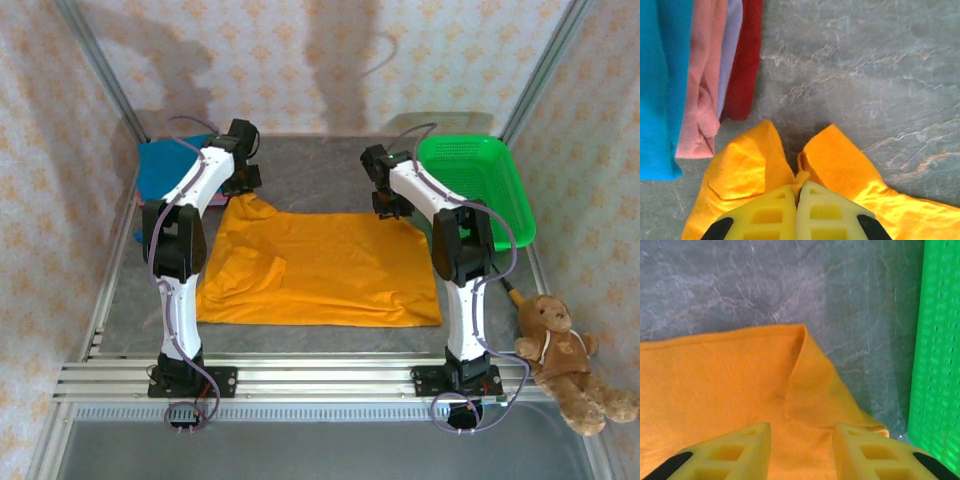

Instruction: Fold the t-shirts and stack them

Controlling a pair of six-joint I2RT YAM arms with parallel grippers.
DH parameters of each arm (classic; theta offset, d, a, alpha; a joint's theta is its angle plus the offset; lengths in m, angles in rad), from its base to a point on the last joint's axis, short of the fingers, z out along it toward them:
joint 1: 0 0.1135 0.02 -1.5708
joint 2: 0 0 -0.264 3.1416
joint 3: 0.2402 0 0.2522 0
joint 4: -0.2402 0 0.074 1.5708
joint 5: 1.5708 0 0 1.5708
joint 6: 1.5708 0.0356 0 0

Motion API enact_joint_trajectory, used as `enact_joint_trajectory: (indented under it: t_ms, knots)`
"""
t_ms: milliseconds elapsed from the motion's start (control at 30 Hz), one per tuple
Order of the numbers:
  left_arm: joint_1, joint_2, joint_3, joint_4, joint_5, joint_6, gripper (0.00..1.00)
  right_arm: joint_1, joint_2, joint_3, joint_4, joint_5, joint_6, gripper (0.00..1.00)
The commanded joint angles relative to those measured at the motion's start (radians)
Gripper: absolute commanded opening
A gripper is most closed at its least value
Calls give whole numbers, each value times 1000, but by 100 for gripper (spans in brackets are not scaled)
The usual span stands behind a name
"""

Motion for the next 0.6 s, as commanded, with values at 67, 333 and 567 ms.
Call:
enact_joint_trajectory:
  t_ms: [67, 333, 567]
  knots:
    - [-8, -74, -52, 31, 1, -24, 0, 5, 55, 81, -38, 33, -95, 36]
    - [-7, -93, -71, 29, 0, -23, 0, 3, 137, 125, -106, 60, -117, 34]
    - [-8, -108, -89, 31, -6, -21, 0, 3, 161, 131, -130, 97, -111, 31]
